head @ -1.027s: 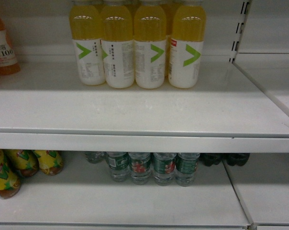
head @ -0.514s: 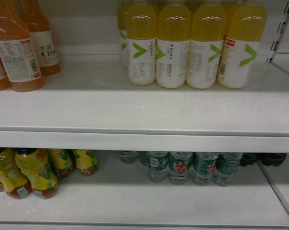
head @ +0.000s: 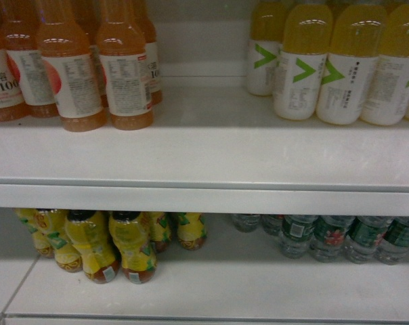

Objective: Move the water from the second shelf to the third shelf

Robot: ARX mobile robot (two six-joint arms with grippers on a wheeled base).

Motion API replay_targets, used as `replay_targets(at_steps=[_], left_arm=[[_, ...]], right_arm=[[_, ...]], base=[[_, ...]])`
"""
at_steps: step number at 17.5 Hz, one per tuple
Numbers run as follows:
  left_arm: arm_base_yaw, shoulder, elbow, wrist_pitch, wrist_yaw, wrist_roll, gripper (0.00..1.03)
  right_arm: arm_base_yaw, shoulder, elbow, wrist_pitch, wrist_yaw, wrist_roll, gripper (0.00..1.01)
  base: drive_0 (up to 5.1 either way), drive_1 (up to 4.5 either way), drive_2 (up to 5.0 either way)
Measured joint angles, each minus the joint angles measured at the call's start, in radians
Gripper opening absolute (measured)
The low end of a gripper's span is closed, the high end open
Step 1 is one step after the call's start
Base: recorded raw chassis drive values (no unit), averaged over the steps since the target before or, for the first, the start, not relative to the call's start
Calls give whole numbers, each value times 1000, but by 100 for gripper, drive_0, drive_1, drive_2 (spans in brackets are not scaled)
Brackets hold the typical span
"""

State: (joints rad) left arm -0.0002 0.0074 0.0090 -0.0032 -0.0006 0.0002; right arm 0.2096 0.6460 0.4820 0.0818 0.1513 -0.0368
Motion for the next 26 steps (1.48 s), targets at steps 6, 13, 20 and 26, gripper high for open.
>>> replay_targets(at_steps=[6, 13, 20, 26], left_arm=[[0, 0, 0, 0, 0, 0, 98], [0, 0, 0, 3, 0, 0, 98], [0, 0, 0, -1, 0, 0, 98], [0, 0, 0, -3, 0, 0, 98]], right_arm=[[0, 0, 0, 4, 0, 2, 43], [0, 0, 0, 0, 0, 2, 43], [0, 0, 0, -2, 1, 2, 43], [0, 0, 0, 6, 1, 3, 43]], base=[[-496, 240, 240], [-496, 240, 240], [-492, 244, 244], [-497, 239, 239]])
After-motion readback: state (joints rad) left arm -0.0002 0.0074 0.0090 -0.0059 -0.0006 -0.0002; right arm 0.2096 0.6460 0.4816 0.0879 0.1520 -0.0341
